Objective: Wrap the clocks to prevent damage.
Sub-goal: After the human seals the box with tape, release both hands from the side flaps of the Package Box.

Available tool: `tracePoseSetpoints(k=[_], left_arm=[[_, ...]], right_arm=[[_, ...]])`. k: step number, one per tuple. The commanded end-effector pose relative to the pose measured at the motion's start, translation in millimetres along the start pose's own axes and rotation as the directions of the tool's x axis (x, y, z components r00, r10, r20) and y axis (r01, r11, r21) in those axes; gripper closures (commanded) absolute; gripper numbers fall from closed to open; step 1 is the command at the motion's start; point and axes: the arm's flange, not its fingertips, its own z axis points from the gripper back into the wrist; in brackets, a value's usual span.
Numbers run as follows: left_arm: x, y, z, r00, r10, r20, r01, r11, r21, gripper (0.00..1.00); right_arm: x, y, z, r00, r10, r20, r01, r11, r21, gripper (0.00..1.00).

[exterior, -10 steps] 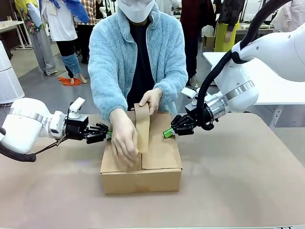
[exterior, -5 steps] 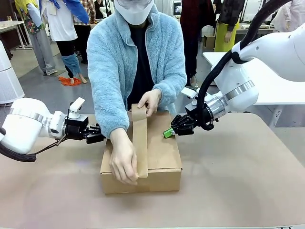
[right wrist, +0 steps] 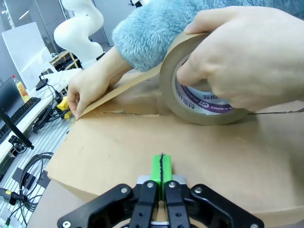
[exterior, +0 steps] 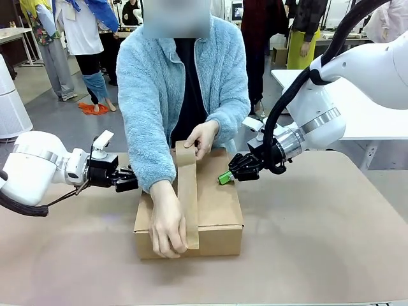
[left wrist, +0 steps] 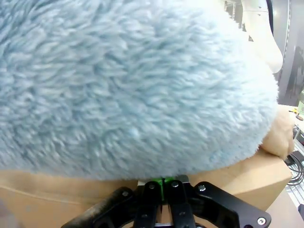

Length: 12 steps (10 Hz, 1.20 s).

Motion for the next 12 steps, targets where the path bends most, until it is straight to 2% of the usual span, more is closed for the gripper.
tracePoseSetpoints(k=[1, 12], left_arm=[[-2.6, 0.2, -1.2, 1.0, 0.004, -0.007, -0.004, 1.0, 0.004, 1.0], [-2.6, 0.2, -1.2, 1.0, 0.004, -0.007, -0.004, 1.0, 0.004, 1.0]], right_arm=[[-2.6, -0.3, -1.8, 1.0, -0.009, -0.005, 0.009, 1.0, -0.007, 0.99], [-2.6, -0.3, -1.8, 1.0, -0.009, -0.005, 0.009, 1.0, -0.007, 0.99]])
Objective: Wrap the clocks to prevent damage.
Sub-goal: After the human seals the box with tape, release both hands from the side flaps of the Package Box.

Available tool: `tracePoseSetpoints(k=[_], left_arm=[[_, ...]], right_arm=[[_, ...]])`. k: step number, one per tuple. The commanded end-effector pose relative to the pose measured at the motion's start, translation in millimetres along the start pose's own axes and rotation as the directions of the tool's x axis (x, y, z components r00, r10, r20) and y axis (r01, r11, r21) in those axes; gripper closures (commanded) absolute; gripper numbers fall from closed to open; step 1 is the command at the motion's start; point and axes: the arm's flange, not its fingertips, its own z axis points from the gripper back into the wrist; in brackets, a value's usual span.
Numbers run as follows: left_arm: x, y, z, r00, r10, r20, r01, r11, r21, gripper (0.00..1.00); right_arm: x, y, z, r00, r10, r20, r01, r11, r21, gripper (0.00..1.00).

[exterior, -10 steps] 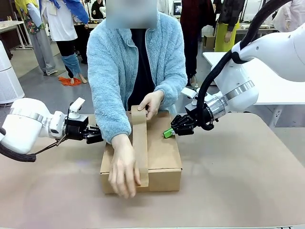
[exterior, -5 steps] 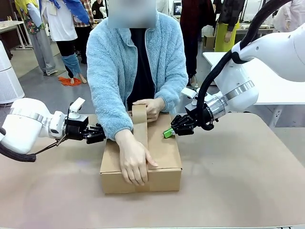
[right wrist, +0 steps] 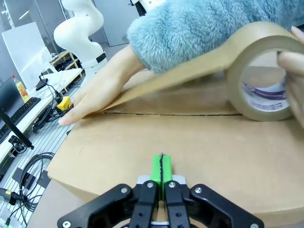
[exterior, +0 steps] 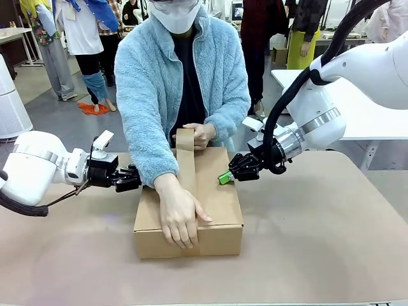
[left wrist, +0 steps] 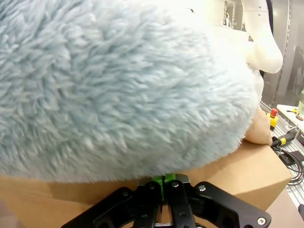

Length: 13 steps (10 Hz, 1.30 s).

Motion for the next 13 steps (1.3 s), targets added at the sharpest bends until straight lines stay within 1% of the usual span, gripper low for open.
tracePoseSetpoints(k=[1, 13], left_arm=[[-2.6, 0.2, -1.2, 1.0, 0.004, -0.007, -0.004, 1.0, 0.004, 1.0], [-2.6, 0.2, -1.2, 1.0, 0.004, -0.007, -0.004, 1.0, 0.004, 1.0]], right_arm=[[-2.5, -0.3, -1.8, 1.0, -0.009, -0.005, 0.009, 1.0, -0.007, 0.99], [-2.5, -0.3, -1.8, 1.0, -0.009, -0.005, 0.009, 1.0, -0.007, 0.99]])
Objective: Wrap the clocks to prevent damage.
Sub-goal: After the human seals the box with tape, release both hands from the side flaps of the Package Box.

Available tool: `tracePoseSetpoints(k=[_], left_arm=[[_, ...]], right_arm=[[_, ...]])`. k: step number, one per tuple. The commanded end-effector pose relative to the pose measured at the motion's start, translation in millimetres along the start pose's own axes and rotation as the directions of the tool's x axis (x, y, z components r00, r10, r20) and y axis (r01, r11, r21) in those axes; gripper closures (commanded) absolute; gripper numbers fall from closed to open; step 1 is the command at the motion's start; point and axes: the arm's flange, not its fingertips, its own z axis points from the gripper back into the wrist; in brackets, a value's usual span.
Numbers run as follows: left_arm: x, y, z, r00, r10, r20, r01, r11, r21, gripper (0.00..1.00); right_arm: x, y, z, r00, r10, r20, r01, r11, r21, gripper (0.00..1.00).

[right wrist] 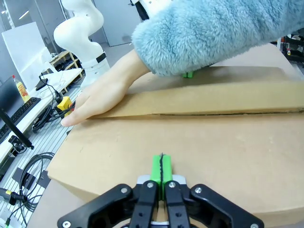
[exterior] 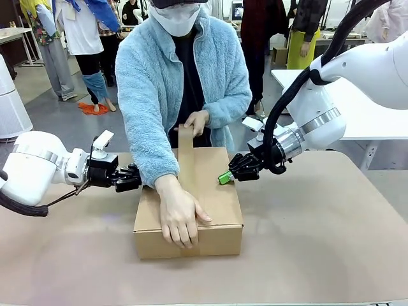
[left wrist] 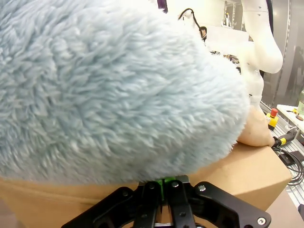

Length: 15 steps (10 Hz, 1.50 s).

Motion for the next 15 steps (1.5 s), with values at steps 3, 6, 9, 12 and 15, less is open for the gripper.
tracePoseSetpoints(k=[3, 6, 9, 12, 15], left_arm=[[-2.6, 0.3, -1.2, 1.0, 0.004, -0.007, -0.004, 1.0, 0.004, 1.0], [-2.6, 0.3, -1.2, 1.0, 0.004, -0.007, -0.004, 1.0, 0.004, 1.0], [-2.6, 0.3, -1.2, 1.0, 0.004, -0.007, -0.004, 1.0, 0.004, 1.0], [-2.6, 0.3, -1.2, 1.0, 0.004, -0.007, -0.004, 1.0, 0.004, 1.0], [-2.6, 0.3, -1.2, 1.0, 0.004, -0.007, -0.004, 1.0, 0.004, 1.0]], right_arm=[[-2.5, -0.3, -1.8, 1.0, -0.009, -0.005, 0.009, 1.0, -0.007, 0.99], [-2.5, -0.3, -1.8, 1.0, -0.009, -0.005, 0.009, 1.0, -0.007, 0.99], [-2.5, -0.3, -1.8, 1.0, -0.009, -0.005, 0.009, 1.0, -0.007, 0.99], [-2.5, -0.3, -1.8, 1.0, -0.009, -0.005, 0.009, 1.0, -0.007, 0.99], [-2.5, -0.3, -1.8, 1.0, -0.009, -0.005, 0.009, 1.0, -0.007, 0.99]])
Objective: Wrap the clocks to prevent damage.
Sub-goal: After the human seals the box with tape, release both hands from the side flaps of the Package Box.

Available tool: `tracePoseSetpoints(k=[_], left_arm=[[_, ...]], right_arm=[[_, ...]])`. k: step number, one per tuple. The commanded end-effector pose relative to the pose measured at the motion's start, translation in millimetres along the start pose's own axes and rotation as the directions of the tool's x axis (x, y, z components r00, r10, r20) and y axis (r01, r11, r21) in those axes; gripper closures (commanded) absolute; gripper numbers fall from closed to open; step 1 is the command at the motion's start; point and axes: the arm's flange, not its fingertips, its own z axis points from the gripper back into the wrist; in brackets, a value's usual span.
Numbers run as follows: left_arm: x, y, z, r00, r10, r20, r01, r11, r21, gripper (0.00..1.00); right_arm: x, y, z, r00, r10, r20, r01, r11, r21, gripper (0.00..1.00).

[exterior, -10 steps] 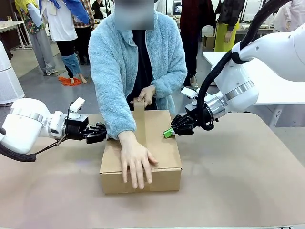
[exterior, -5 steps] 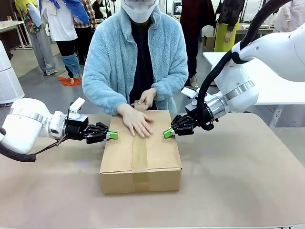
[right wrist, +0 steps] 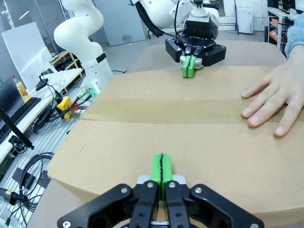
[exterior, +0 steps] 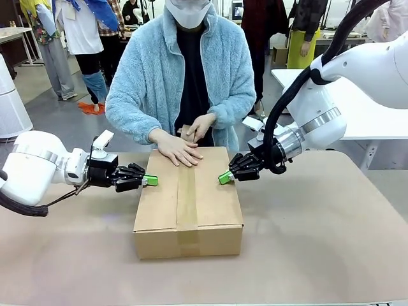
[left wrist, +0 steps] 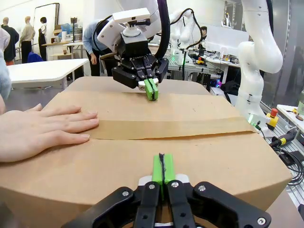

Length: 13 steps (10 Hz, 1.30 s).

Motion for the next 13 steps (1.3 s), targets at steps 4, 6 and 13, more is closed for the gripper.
tracePoseSetpoints(k=[4, 6, 13], left_arm=[[-2.3, 0.3, -1.2, 1.0, 0.004, -0.007, -0.004, 1.0, 0.004, 1.0], [-2.3, 0.3, -1.2, 1.0, 0.004, -0.007, -0.004, 1.0, 0.004, 1.0], [-2.3, 0.3, -1.2, 1.0, 0.004, -0.007, -0.004, 1.0, 0.004, 1.0]], right_arm=[[-2.4, -0.3, -1.7, 1.0, -0.009, -0.005, 0.009, 1.0, -0.007, 0.99], [-2.4, -0.3, -1.7, 1.0, -0.009, -0.005, 0.009, 1.0, -0.007, 0.99], [-2.4, -0.3, -1.7, 1.0, -0.009, -0.005, 0.009, 1.0, -0.007, 0.99]])
